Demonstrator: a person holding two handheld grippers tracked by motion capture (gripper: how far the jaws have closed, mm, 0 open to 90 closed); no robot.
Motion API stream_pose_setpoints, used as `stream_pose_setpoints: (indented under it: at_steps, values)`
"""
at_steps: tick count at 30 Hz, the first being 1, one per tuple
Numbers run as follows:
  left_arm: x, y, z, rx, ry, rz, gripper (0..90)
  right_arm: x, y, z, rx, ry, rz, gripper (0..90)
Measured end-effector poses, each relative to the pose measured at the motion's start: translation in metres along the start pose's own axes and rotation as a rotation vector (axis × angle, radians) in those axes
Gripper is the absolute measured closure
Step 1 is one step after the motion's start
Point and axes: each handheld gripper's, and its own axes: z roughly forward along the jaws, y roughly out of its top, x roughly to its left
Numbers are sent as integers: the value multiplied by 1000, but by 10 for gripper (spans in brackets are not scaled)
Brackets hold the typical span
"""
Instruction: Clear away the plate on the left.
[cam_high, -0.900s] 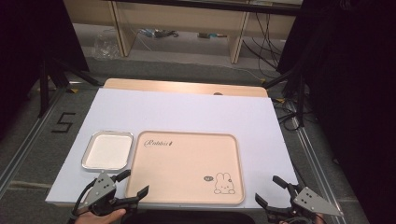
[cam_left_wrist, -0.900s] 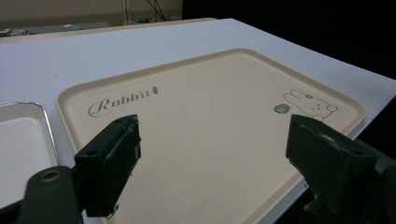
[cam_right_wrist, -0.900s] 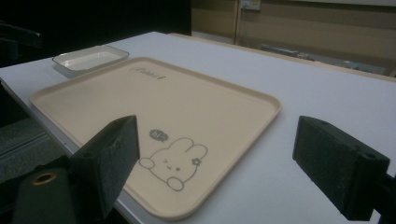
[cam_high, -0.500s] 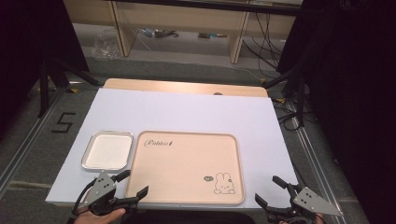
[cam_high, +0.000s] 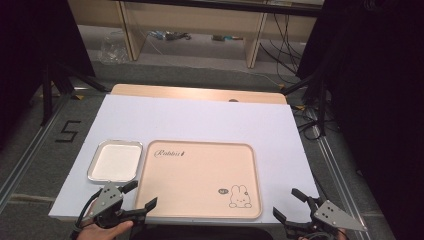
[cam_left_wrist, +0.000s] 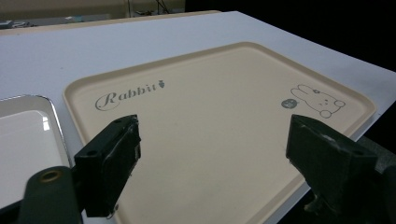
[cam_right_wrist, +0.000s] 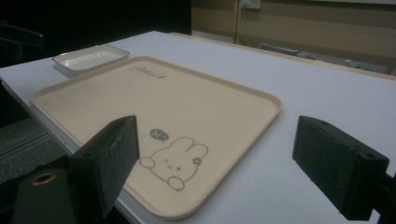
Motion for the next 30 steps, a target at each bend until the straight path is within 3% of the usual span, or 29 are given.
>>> stream_pose_setpoints:
  at_steps: [2, 5, 9, 12, 14, 15, 18, 19, 21, 23, 26, 27, 28, 29, 30]
  values:
    - [4, 1, 0, -1, 3, 20, 172, 1, 0, -1, 13, 5, 15, 154]
    - [9, 4, 0, -6, 18, 10, 171, 1, 0, 0, 0, -10, 12, 154]
    - [18, 5, -1, 7, 30, 3, 170, 1, -1, 2, -12, 8, 35, 154]
    - [23, 6, -1, 14, 47, -5, 181, 1, -1, 1, -2, -7, 20, 154]
    - [31, 10, -4, 24, 71, -4, 201, -1, 0, -1, 22, -9, 7, 154]
    - [35, 11, -4, 26, 75, -3, 197, 2, -1, 0, 7, 1, 40, 154]
    - [46, 16, -4, 46, 108, -20, 196, 0, -1, 2, -8, 11, 17, 155]
    - [51, 18, -4, 56, 120, -19, 196, 0, 0, 1, 19, -4, 14, 155]
    - [59, 22, -5, 61, 145, -27, 198, 1, -1, 2, 0, -6, 11, 155]
    - [64, 23, -5, 75, 156, -32, 196, 3, -1, 2, 8, -8, 32, 155]
    - [86, 31, -4, 101, 211, -55, 198, 1, -1, 2, 2, -4, 13, 155]
    - [92, 33, -4, 99, 229, -72, 195, 2, -1, 1, 30, 10, 34, 156]
    - [96, 33, -3, 101, 251, -91, 192, 2, -1, 2, 11, 9, 31, 156]
    - [100, 34, -1, 113, 259, -96, 193, -1, 0, -1, 27, -13, 1, 156]
    - [104, 35, 1, 125, 262, -98, 195, 0, 0, -1, 30, -14, 6, 156]
